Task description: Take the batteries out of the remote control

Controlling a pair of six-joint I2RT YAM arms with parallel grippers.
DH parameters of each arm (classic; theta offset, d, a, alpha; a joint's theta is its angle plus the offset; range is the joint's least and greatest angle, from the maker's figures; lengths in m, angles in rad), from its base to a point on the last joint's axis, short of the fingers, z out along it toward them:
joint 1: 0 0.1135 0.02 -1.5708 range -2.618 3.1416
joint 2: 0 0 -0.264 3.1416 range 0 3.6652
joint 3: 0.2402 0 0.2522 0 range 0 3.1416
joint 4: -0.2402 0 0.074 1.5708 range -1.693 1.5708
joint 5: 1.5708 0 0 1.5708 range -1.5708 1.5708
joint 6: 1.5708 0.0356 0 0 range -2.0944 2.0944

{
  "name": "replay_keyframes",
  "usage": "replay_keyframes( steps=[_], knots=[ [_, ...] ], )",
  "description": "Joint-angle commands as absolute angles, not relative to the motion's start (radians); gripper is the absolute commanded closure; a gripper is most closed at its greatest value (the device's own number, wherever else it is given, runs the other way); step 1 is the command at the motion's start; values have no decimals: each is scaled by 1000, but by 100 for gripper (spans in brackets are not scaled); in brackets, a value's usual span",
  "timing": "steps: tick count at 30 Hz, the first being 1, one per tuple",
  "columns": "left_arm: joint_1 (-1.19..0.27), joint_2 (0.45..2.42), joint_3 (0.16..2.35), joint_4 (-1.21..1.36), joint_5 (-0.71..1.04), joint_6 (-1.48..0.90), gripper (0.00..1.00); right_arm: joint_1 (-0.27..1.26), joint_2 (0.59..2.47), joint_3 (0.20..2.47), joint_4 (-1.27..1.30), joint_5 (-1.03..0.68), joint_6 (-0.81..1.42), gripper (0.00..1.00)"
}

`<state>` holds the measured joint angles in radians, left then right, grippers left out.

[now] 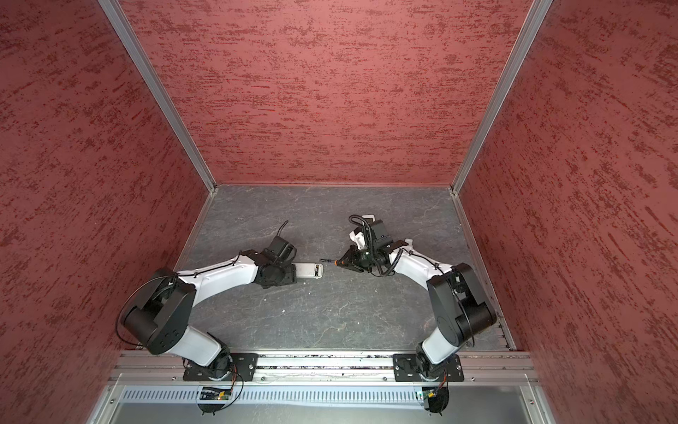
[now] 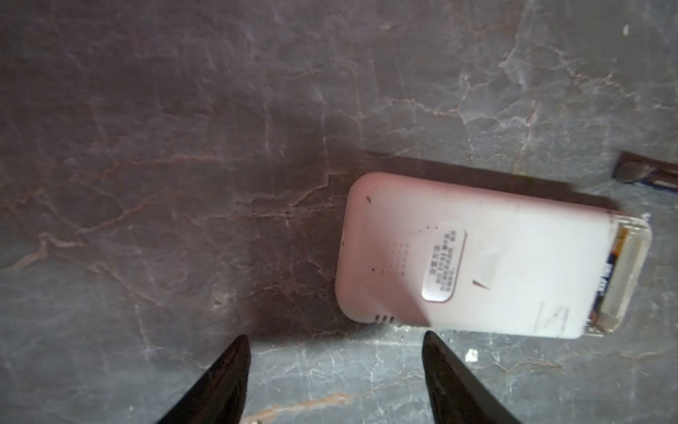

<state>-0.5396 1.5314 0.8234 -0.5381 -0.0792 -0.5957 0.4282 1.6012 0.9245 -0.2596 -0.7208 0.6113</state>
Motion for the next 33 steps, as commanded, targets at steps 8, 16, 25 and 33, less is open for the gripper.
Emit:
replay_keyframes(
  steps=[8,16,25,33],
  knots=[
    [-459,1391,786,-487,48,-617,41,422,1626,917,-251,-765,583,100],
    [-429,1452,787,-408,102,-599,40,425,1649,916,-245,-778,577,100],
    [-430,1516,787,-373,103,-580,37,434,1661,927,-255,-781,569,100],
    [-430,1536,792,-366,96,-567,37,451,1674,930,-252,-787,574,100]
  ],
)
